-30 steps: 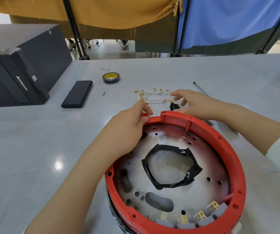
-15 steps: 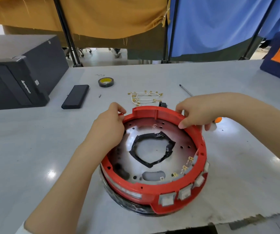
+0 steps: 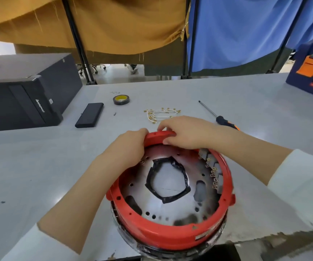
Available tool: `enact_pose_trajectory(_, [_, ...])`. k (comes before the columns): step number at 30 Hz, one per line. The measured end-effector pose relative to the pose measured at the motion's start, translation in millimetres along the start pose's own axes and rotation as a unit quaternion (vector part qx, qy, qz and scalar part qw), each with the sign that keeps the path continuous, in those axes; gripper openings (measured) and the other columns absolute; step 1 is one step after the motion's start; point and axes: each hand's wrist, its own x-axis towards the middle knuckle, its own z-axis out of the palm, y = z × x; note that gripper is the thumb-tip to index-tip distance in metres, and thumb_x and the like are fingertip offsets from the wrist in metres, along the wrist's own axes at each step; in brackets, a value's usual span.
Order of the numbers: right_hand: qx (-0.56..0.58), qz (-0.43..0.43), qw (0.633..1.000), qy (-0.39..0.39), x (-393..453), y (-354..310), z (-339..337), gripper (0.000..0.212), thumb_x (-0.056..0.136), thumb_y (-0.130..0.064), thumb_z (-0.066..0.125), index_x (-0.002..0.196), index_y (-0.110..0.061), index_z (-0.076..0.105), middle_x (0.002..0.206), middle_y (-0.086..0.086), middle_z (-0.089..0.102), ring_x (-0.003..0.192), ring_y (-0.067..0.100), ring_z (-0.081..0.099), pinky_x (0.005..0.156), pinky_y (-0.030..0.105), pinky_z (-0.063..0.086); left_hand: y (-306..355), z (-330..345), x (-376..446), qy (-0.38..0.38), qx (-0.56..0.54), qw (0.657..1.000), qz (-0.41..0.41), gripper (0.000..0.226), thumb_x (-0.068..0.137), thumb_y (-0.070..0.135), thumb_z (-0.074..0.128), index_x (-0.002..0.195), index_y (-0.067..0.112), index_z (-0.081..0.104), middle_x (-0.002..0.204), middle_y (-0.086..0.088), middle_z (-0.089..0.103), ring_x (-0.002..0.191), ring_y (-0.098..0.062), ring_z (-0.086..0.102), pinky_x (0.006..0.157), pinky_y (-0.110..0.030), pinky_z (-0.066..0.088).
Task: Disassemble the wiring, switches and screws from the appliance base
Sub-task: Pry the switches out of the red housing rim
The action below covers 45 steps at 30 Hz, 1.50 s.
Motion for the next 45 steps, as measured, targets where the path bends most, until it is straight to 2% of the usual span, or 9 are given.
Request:
enact_pose_trajectory(3, [-0.041,0.050,0.998,-0.011,-12,8,-7,0.046,0.089,-0.036,0.057,0.132,-0.023,0.047,0.128,0.001,0.056,0.114,0.021,0.053,0.092,0.039,0.046,-11,3,-3,0.014,0.015,0.999,-0.044,0.031,0.091,0.006,0.039,0.119,0.016,0.046,0.105,-0.016,0.060,0.084,-0.032,0.052,0.069,-0.036,0.039])
enact_pose_trajectory(10, [-0.057,0.093,0.993,-0.055,-10,9,-10,0.023,0.091,-0.010,0.047,0.112,-0.005,0.054,0.102,0.014,0.063,0.088,0.029,0.058,0.066,0.032,0.042,-8,-4,-17,-0.046,0.027,0.995,-0.085,0.003,0.095,0.013,0.039,0.098,0.012,0.037,0.089,-0.010,0.049,0.081,-0.028,0.047,0.068,-0.035,0.035])
enact_pose_trajectory(14, [-0.103,0.061,0.993,0.013,-6,10,-2,0.018,0.091,-0.013,0.046,0.107,-0.018,0.051,0.088,0.001,0.052,0.077,0.022,0.047,0.055,0.031,0.034,-3,-5,-30,-0.097,-0.017,0.991,-0.089,0.041,0.097,0.040,0.043,0.128,0.017,0.031,0.114,-0.008,0.058,0.097,-0.028,0.056,0.078,-0.035,0.042])
enact_pose_trajectory(19, [0.047,-0.044,0.998,0.016,5,3,13,0.029,0.098,-0.023,0.045,0.125,-0.028,0.055,0.120,0.001,0.062,0.108,0.021,0.054,0.093,0.041,0.043,3,-6,-19,-0.010,-0.133,0.991,-0.019,0.073,0.094,0.036,0.053,0.150,0.026,0.008,0.145,-0.009,0.042,0.126,-0.027,0.048,0.103,-0.037,0.038])
enact_pose_trajectory(23, [0.099,-0.070,0.992,0.021,8,-2,20,0.037,0.098,-0.034,0.046,0.134,-0.025,0.047,0.133,-0.001,0.052,0.121,0.016,0.047,0.103,0.039,0.038,9,2,-4,-0.001,-0.096,0.995,0.031,0.053,0.098,0.023,0.045,0.145,0.022,0.023,0.131,-0.013,0.055,0.116,-0.029,0.053,0.088,-0.033,0.039])
enact_pose_trajectory(28, [0.048,-0.018,0.998,0.020,8,12,18,0.054,0.093,-0.049,0.048,0.139,-0.024,0.038,0.139,0.000,0.047,0.125,0.019,0.045,0.098,0.031,0.037,10,6,2,0.013,-0.016,0.999,-0.028,0.059,0.092,0.006,0.037,0.147,0.020,0.020,0.107,-0.016,0.056,0.090,-0.032,0.052,0.071,-0.034,0.038])
enact_pose_trajectory(32, [0.003,-0.088,0.994,0.058,2,19,21,0.040,0.094,-0.041,0.050,0.130,-0.024,0.048,0.128,-0.005,0.056,0.117,0.016,0.049,0.097,0.040,0.042,18,10,8,-0.004,0.012,0.998,-0.066,0.049,0.092,0.008,0.039,0.140,0.013,0.029,0.118,-0.017,0.056,0.101,-0.034,0.054,0.075,-0.035,0.040])
enact_pose_trajectory(38, [0.025,-0.097,0.991,0.087,1,24,25,0.027,0.085,-0.028,0.043,0.109,-0.021,0.054,0.104,-0.004,0.060,0.100,0.018,0.051,0.086,0.041,0.045,26,1,27,-0.028,-0.106,0.991,0.071,0.041,0.090,0.018,0.050,0.130,0.015,0.042,0.121,-0.010,0.059,0.108,-0.027,0.056,0.090,-0.037,0.044])
enact_pose_trajectory(45, [0.042,-0.109,0.988,0.099,7,30,28,0.030,0.089,-0.021,0.044,0.116,-0.016,0.058,0.103,0.000,0.063,0.099,0.020,0.054,0.085,0.035,0.041,19,14,29,0.028,-0.088,0.993,0.071,0.052,0.095,0.028,0.052,0.142,0.023,0.032,0.129,-0.012,0.057,0.116,-0.033,0.053,0.091,-0.037,0.043])
